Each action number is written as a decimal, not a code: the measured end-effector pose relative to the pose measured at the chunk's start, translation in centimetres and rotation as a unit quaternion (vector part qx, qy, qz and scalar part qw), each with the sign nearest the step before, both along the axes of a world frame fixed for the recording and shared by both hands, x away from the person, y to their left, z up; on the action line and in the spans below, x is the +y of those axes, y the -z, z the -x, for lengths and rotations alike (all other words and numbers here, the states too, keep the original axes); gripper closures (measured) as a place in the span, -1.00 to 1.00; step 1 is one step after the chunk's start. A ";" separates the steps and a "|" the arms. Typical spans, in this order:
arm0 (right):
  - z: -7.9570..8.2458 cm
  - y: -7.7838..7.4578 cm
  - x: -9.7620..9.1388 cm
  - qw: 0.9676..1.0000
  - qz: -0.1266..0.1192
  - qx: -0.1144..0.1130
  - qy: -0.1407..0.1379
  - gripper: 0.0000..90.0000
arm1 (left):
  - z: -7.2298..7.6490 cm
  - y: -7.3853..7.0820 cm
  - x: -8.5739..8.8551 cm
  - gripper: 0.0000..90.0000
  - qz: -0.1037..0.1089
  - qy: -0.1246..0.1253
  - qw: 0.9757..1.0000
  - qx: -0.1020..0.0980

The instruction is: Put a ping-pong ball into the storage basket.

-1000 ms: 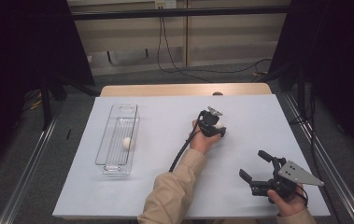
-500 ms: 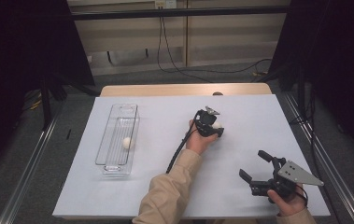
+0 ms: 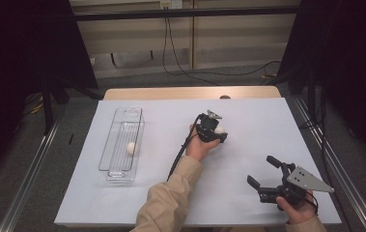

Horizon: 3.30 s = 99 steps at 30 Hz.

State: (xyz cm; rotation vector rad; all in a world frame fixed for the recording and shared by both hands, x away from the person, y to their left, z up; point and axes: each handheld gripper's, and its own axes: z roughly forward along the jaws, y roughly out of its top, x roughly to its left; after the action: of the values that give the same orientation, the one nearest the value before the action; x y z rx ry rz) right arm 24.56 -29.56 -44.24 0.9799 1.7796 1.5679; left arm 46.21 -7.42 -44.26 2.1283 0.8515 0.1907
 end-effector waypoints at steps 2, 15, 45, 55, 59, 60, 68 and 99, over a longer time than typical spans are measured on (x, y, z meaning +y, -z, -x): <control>0.0 0.0 0.0 1.000 0.000 0.000 0.000 -0.93 | 0.1 0.0 0.2 0.14 0.003 -0.001 1.000 0.001; -0.1 0.0 0.1 1.000 0.002 0.001 0.001 -0.93 | 0.6 -0.1 2.1 0.14 0.004 0.000 1.000 0.007; -0.1 0.1 0.2 1.000 0.004 0.002 0.001 -0.93 | 1.2 -0.5 4.4 0.14 0.002 0.003 1.000 0.016; -0.1 0.1 0.2 1.000 0.004 0.002 0.000 -0.93 | 1.5 -0.7 5.4 0.14 0.001 0.001 1.000 0.019; -0.2 0.1 0.2 1.000 0.005 0.004 0.000 -0.93 | 1.7 -0.7 5.7 0.14 -0.002 0.004 1.000 0.022; -0.2 0.1 0.2 1.000 0.005 0.004 0.000 -0.93 | 1.8 -0.7 5.8 0.14 -0.002 0.004 1.000 0.023; -0.2 0.2 0.3 1.000 0.005 0.004 -0.001 -0.93 | 2.0 -0.8 6.8 0.14 -0.003 0.004 1.000 0.025; -0.2 0.1 0.3 1.000 0.005 0.002 -0.001 -0.93 | 2.2 -2.0 8.6 0.14 0.010 -0.008 1.000 0.028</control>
State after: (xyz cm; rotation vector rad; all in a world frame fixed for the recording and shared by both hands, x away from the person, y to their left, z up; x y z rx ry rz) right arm 24.71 -29.21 -44.36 0.9759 1.7901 1.5578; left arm 44.00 1.22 -42.30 2.1183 0.8996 0.1307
